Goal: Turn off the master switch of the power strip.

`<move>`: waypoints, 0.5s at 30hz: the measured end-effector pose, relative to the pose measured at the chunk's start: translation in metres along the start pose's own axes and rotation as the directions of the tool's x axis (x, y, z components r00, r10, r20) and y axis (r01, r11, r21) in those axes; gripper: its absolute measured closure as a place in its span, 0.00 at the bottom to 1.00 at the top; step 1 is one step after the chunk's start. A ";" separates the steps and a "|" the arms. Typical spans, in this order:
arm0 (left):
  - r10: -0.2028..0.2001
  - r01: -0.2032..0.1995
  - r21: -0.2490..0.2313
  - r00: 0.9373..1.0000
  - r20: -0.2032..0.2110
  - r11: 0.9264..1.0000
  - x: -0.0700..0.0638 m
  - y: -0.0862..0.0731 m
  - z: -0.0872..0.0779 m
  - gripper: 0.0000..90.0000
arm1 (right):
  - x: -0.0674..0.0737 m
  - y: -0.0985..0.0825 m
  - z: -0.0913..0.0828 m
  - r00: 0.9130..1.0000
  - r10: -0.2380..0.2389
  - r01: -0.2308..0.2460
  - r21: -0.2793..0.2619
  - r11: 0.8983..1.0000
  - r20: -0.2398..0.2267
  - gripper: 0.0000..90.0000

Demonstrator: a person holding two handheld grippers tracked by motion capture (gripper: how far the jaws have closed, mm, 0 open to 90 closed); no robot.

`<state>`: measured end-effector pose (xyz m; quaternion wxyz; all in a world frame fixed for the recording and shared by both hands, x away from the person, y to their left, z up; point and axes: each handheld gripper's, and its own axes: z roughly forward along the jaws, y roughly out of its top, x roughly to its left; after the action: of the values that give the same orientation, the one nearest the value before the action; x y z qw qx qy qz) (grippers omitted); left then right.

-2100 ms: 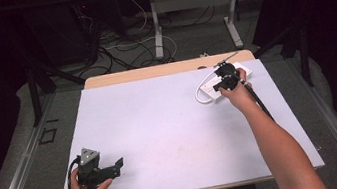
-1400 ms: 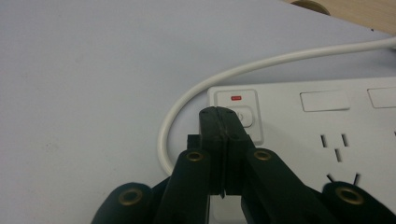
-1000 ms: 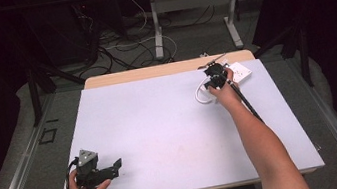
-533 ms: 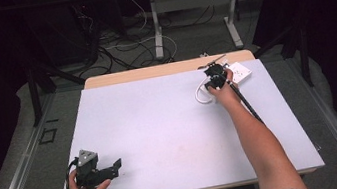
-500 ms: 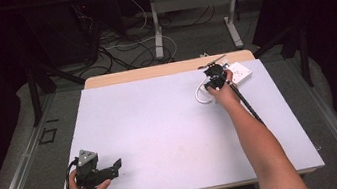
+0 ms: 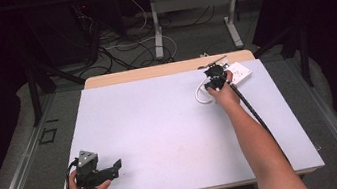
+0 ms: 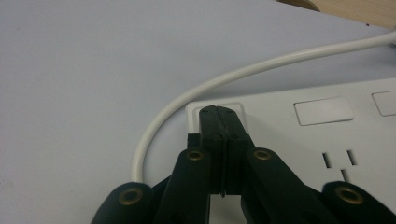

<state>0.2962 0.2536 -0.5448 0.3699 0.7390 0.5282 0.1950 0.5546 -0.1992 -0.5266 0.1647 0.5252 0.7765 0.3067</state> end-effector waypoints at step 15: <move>0.000 0.000 0.009 1.000 0.001 1.000 -0.001 0.001 -0.001 0.11 | 0.007 0.002 -0.008 1.000 -0.002 0.001 0.013 1.000 0.010 0.97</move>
<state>0.2956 0.2531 -0.5434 0.3669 0.7406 0.5291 0.1924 0.5488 -0.1944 -0.5191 0.1654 0.5271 0.7781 0.2991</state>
